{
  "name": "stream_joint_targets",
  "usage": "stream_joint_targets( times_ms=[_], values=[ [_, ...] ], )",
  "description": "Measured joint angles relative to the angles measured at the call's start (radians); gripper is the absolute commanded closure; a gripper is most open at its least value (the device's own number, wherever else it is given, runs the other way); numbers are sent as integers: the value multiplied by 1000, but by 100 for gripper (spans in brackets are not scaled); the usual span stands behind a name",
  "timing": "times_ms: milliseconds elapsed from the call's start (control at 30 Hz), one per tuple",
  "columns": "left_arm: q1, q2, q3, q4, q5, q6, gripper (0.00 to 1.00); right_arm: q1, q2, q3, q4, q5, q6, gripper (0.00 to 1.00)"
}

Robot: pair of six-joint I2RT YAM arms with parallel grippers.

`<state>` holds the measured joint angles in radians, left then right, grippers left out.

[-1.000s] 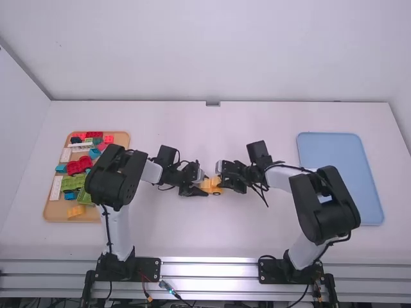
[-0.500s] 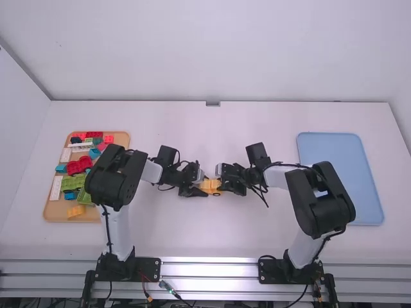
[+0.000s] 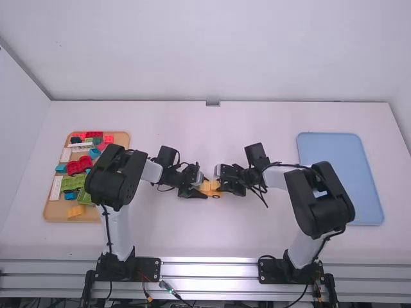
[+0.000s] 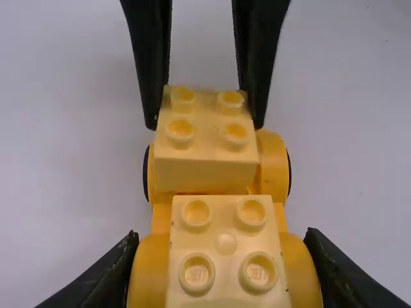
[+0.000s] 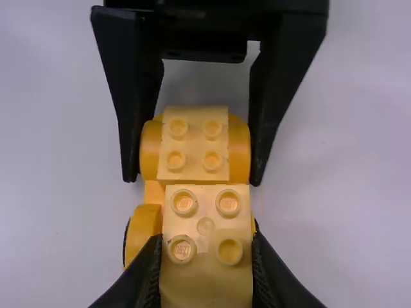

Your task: Assemble lego blocks to make yellow taxi

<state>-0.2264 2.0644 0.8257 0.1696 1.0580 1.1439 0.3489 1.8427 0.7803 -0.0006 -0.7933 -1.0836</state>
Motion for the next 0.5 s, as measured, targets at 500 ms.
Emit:
stream_joint_targets(
  times_ms=[500],
  values=[
    [6,0,3,-3,-1,0,64,51,-3,52,-109,89,34,100]
  ],
)
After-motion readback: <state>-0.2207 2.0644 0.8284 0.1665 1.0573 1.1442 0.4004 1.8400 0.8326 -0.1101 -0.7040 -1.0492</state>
